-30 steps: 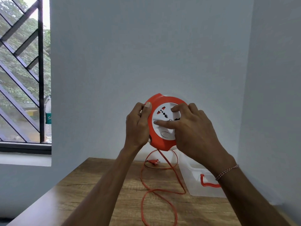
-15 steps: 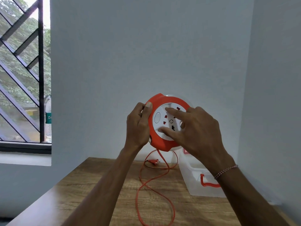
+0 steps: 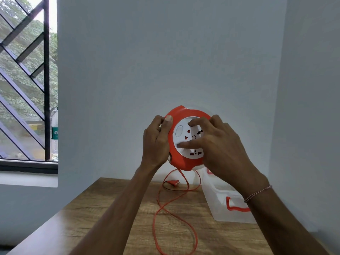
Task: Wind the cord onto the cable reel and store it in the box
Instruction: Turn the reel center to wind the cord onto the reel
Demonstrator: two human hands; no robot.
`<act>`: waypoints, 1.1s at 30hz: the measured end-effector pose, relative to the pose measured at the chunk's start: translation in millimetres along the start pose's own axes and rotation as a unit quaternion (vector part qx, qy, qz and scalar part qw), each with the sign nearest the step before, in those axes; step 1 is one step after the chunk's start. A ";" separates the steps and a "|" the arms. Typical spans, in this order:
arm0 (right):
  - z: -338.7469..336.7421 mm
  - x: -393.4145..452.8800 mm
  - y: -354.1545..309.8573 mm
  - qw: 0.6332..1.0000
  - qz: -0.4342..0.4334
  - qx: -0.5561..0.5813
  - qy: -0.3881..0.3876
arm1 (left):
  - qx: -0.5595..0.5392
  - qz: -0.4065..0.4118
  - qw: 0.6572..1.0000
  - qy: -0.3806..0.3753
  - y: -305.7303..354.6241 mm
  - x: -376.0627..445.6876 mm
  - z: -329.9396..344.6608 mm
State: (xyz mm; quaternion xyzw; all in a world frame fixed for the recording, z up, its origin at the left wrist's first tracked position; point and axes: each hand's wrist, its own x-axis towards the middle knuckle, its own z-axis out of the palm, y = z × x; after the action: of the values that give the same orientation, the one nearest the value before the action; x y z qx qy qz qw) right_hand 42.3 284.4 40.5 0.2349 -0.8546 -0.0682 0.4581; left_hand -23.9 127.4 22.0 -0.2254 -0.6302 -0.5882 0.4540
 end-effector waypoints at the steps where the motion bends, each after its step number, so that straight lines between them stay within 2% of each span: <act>1: 2.3 -0.1 0.1 1.000 0.011 0.000 0.007 | -0.002 -0.003 1.000 0.000 -0.2 0.1 -0.1; 6: 15.4 -0.9 1.2 0.995 0.084 0.024 0.058 | -0.016 -0.006 1.000 -0.006 1.1 1.2 -1.6; 14: 8.1 -0.8 -1.7 0.979 0.140 0.090 0.113 | -0.014 0.000 1.000 -0.006 2.9 0.5 -2.0; 18: 3.9 0.7 -0.3 0.982 0.116 0.094 0.119 | -0.030 -0.005 1.000 -0.004 5.0 -0.1 -2.0; 21: 1.3 1.4 2.3 0.985 0.045 0.103 0.134 | -0.033 -0.008 0.999 0.001 4.6 0.4 -3.1; 24: 0.1 0.8 4.5 0.995 -0.017 0.065 0.073 | -0.030 -0.004 1.000 0.005 4.2 0.7 -3.5; 27: -2.4 -0.2 0.0 0.999 -0.007 0.037 -0.006 | -0.032 -0.002 0.999 0.007 3.9 0.8 -3.1; 33: -0.8 -0.5 -5.5 1.000 0.023 -0.008 -0.010 | -0.022 0.004 1.000 0.004 3.9 0.0 -2.6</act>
State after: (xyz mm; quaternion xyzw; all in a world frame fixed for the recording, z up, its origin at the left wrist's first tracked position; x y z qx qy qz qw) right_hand 45.1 279.9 38.7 0.2104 -0.8637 -0.0670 0.4531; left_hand -19.9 125.8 23.7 -0.2360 -0.6144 -0.6011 0.4534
